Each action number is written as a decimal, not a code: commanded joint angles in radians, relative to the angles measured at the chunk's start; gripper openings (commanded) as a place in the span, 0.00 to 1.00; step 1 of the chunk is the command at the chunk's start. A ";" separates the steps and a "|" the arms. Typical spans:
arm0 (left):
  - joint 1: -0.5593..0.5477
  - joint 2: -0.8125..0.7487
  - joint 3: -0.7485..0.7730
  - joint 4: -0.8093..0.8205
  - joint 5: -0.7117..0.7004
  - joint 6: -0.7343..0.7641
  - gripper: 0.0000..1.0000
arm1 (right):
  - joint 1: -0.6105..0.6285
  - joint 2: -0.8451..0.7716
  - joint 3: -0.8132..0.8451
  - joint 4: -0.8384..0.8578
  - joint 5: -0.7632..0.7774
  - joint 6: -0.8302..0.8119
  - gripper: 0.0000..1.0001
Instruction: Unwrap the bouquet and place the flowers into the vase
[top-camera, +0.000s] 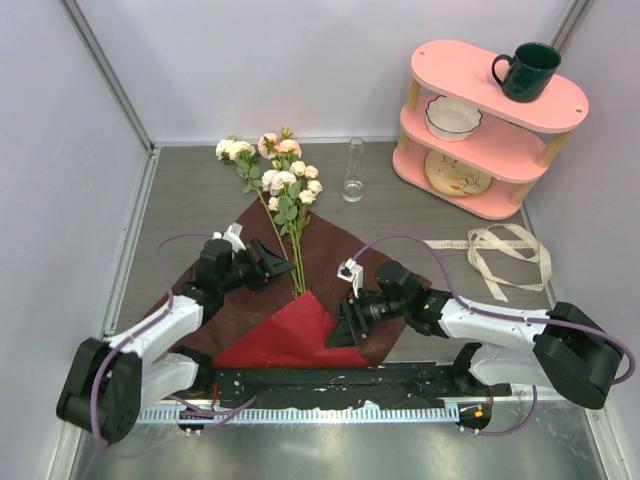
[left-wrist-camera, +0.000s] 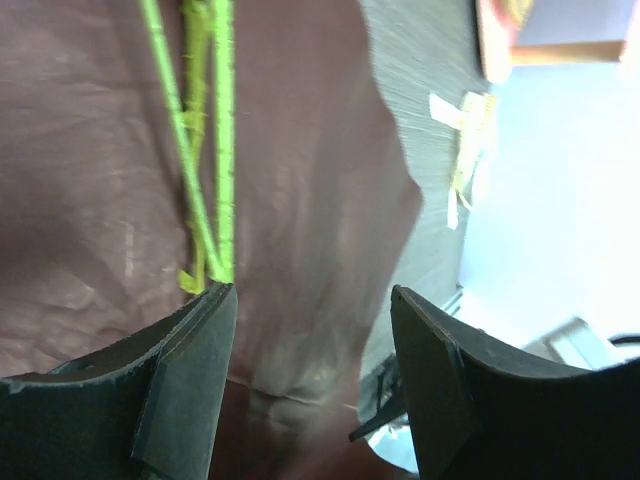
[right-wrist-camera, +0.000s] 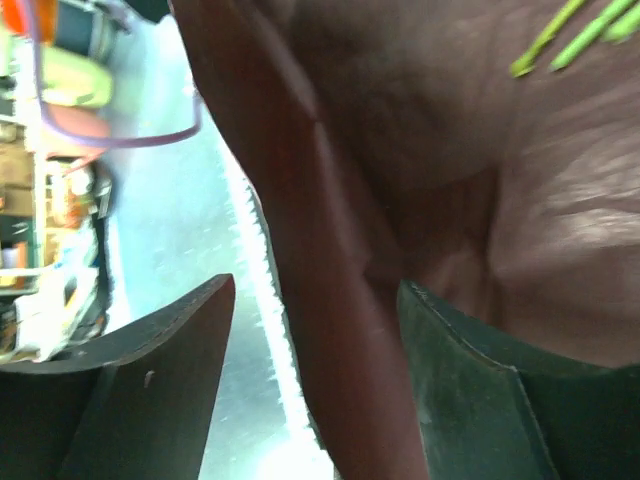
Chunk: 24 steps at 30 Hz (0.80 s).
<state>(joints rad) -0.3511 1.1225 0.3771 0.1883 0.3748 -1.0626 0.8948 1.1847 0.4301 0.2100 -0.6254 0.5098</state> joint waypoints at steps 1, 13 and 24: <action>0.006 -0.148 0.005 -0.124 0.084 0.023 0.67 | 0.003 -0.028 -0.027 0.103 -0.215 0.108 0.76; 0.006 -0.205 -0.027 -0.145 0.099 0.018 0.71 | -0.017 -0.276 0.016 -0.216 0.214 0.173 0.89; 0.006 -0.113 -0.055 -0.047 0.119 0.010 0.72 | -0.493 -0.188 0.019 -0.730 0.774 0.417 0.98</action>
<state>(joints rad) -0.3511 0.9787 0.3271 0.0654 0.4591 -1.0618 0.4381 0.9588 0.4629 -0.3687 0.0120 0.8852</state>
